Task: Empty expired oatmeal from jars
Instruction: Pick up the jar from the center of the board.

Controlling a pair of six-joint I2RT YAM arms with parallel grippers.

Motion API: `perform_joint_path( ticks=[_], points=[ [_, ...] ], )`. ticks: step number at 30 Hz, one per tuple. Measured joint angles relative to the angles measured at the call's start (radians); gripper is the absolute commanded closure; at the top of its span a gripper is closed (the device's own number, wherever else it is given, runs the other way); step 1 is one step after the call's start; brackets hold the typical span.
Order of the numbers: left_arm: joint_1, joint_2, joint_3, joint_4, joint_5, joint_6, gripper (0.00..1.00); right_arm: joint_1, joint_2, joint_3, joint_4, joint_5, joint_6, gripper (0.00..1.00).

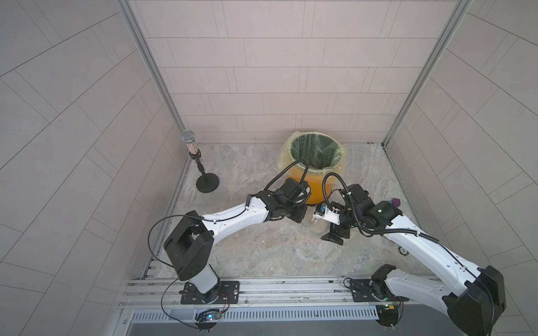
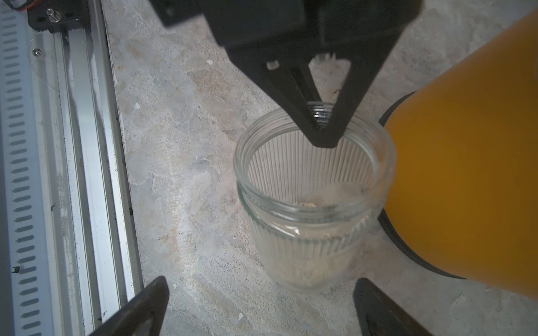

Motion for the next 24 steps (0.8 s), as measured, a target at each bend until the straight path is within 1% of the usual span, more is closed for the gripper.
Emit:
perform_joint_path(
  ticks=[5, 16, 24],
  points=[
    [0.014, -0.065, -0.051, 0.067, 0.011, -0.035, 1.00, -0.005, 0.002, -0.003, 0.077, 0.004, -0.003, 0.00],
    [0.024, -0.071, -0.081, 0.151, 0.047, -0.081, 1.00, -0.007, -0.004, -0.055, 0.222, 0.047, 0.009, 0.01],
    [0.024, -0.087, -0.081, 0.196, 0.075, -0.099, 1.00, -0.007, 0.039, -0.054, 0.286, 0.070, 0.009, 0.00]
  ],
)
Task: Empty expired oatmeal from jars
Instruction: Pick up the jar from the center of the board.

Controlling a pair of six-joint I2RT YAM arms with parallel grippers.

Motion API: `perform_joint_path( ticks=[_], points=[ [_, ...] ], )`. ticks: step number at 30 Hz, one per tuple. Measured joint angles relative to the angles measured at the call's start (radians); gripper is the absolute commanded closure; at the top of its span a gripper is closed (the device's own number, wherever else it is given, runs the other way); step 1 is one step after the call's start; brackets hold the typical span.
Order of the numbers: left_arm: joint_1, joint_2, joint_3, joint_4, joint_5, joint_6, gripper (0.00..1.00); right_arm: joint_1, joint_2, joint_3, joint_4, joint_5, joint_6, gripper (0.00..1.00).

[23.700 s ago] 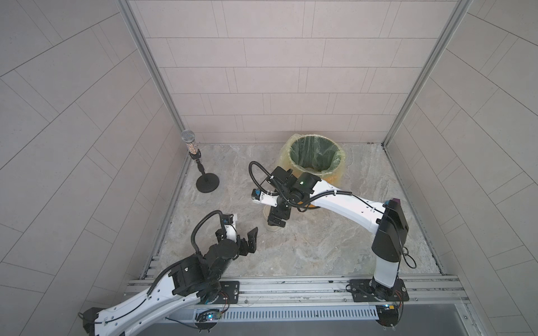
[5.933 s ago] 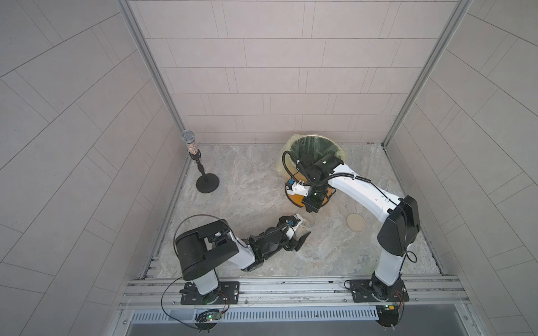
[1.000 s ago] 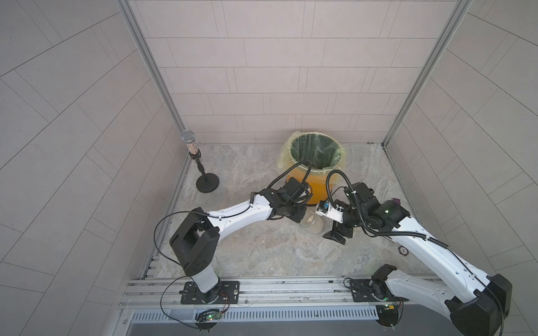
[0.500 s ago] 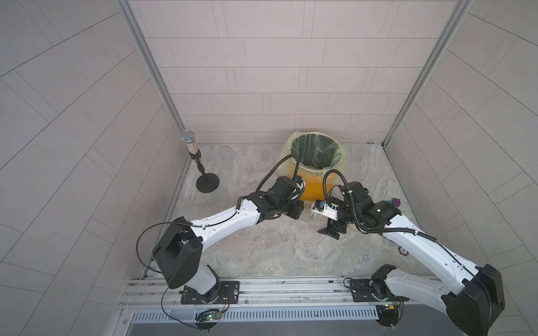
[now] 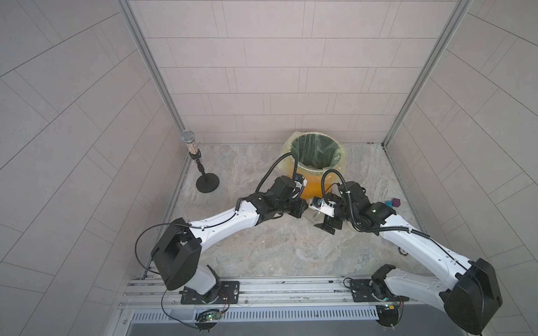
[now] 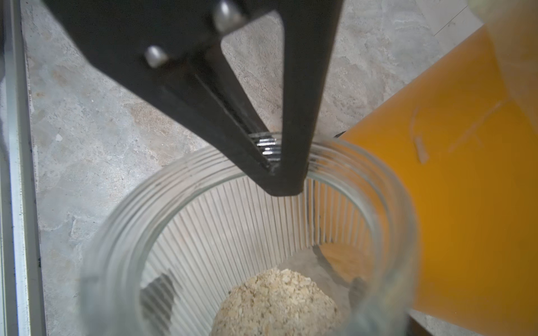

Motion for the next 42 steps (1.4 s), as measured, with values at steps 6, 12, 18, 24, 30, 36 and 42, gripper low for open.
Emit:
perform_joint_path(
  ticks=[6, 12, 18, 24, 30, 36, 42],
  points=[
    [0.000, -0.014, 0.001, 0.012, 0.003, -0.003, 1.00, -0.017, 0.006, 0.000, 0.024, 0.015, -0.002, 0.03],
    [0.002, -0.015, 0.001, 0.022, 0.002, -0.008, 1.00, -0.038, -0.011, -0.008, 0.040, 0.010, -0.006, 0.09],
    [0.007, -0.016, 0.001, 0.032, 0.018, -0.021, 1.00, -0.046, -0.027, -0.016, 0.040, -0.008, -0.047, 0.17],
    [0.011, -0.017, 0.001, 0.032, 0.026, -0.029, 1.00, -0.057, -0.028, -0.016, 0.040, -0.027, -0.076, 0.28],
    [0.018, -0.017, 0.001, 0.031, 0.034, -0.035, 1.00, -0.063, -0.027, -0.015, 0.036, -0.042, -0.103, 0.55],
    [0.023, -0.017, 0.002, 0.030, 0.043, -0.041, 1.00, -0.066, -0.026, -0.006, 0.022, -0.051, -0.122, 1.00],
    [0.028, -0.017, 0.005, 0.031, 0.051, -0.043, 1.00, -0.066, -0.029, 0.005, 0.006, -0.046, -0.132, 1.00]
  ],
)
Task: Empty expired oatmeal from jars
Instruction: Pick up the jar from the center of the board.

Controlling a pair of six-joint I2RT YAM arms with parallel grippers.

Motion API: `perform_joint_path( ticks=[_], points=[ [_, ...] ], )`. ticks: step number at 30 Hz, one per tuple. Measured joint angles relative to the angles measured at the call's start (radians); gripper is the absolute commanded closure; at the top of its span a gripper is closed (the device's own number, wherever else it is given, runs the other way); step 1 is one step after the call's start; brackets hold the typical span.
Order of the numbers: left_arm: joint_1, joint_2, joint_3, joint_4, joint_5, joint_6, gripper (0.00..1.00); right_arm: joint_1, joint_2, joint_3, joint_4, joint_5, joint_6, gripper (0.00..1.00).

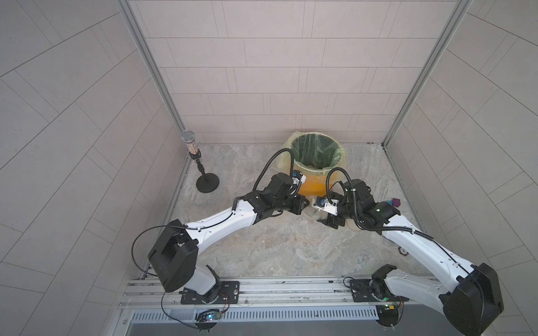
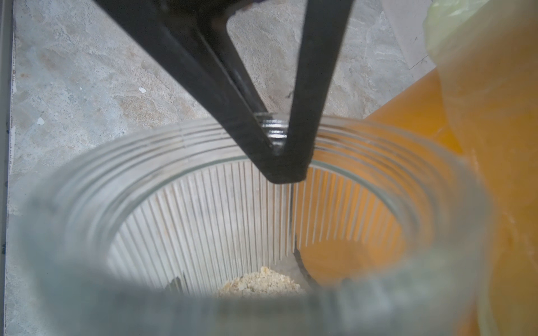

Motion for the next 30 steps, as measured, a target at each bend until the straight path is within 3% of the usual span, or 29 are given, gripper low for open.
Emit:
perform_joint_path(
  ticks=[4, 8, 12, 15, 16, 19, 20, 22, 27, 30],
  points=[
    [0.001, 0.000, 0.014, -0.004, 0.009, -0.005, 0.99, 0.000, 0.000, 0.034, -0.043, 0.010, -0.002, 1.00],
    [0.005, 0.000, 0.039, -0.003, 0.023, -0.008, 0.79, -0.003, 0.008, 0.095, -0.099, 0.022, 0.002, 1.00],
    [0.006, 0.000, 0.061, 0.037, 0.026, -0.009, 0.65, -0.010, 0.008, 0.116, -0.135, 0.023, 0.027, 1.00],
    [0.006, 0.000, 0.076, 0.051, 0.026, -0.005, 0.61, -0.012, 0.008, 0.124, -0.165, 0.029, 0.038, 1.00],
    [0.005, 0.000, 0.081, 0.053, 0.026, -0.003, 0.55, -0.012, 0.008, 0.129, -0.173, 0.030, 0.042, 1.00],
    [0.005, 0.000, 0.093, 0.055, 0.026, -0.003, 0.25, -0.014, 0.008, 0.157, -0.198, 0.031, 0.054, 1.00],
    [0.006, 0.000, 0.097, 0.055, 0.025, 0.001, 0.20, -0.016, 0.008, 0.170, -0.204, 0.030, 0.057, 1.00],
    [0.006, 0.000, 0.107, 0.053, 0.021, 0.002, 0.19, -0.018, 0.008, 0.194, -0.213, 0.031, 0.060, 1.00],
    [0.013, -0.002, 0.137, 0.038, 0.002, 0.010, 0.02, -0.024, 0.007, 0.232, -0.229, 0.031, 0.061, 1.00],
    [0.018, -0.010, 0.157, 0.019, -0.016, 0.027, 0.00, -0.029, 0.006, 0.242, -0.247, 0.036, 0.063, 1.00]
  ],
)
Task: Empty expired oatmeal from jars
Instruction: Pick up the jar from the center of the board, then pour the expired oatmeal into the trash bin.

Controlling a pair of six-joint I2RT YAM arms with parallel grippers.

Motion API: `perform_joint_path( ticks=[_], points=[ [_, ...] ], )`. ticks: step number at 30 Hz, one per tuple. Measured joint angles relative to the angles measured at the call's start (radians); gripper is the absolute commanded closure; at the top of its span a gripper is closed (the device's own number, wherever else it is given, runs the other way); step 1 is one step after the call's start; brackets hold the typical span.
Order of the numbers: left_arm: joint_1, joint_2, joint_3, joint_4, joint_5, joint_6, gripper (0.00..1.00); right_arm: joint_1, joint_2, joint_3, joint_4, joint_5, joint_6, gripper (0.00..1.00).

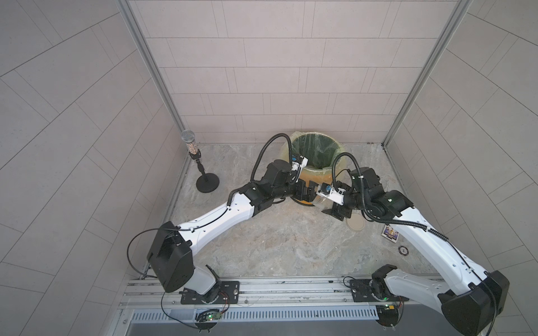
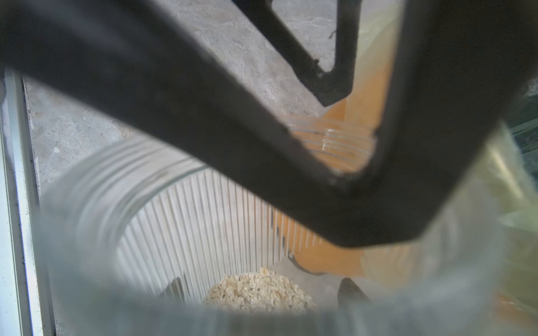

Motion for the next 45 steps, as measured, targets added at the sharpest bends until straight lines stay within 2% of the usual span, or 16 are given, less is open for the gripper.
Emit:
perform_joint_path(
  ticks=[4, 12, 21, 32, 45],
  points=[
    [0.011, -0.028, 0.037, -0.027, -0.024, 0.016, 0.00, -0.013, 0.000, 0.031, -0.037, 0.010, -0.003, 1.00],
    [0.080, -0.116, 0.107, -0.034, -0.089, 0.031, 0.00, -0.052, 0.024, 0.195, -0.108, 0.040, -0.013, 1.00],
    [0.111, -0.117, 0.107, -0.037, -0.140, 0.045, 0.00, -0.061, 0.177, 0.431, -0.151, 0.157, -0.073, 1.00],
    [0.123, -0.107, 0.071, -0.010, -0.158, 0.060, 0.00, -0.070, 0.379, 0.738, -0.238, 0.298, -0.247, 1.00],
    [0.127, -0.163, -0.089, 0.066, -0.185, 0.061, 0.00, -0.070, 0.595, 0.959, -0.309, 0.512, -0.589, 1.00]
  ],
)
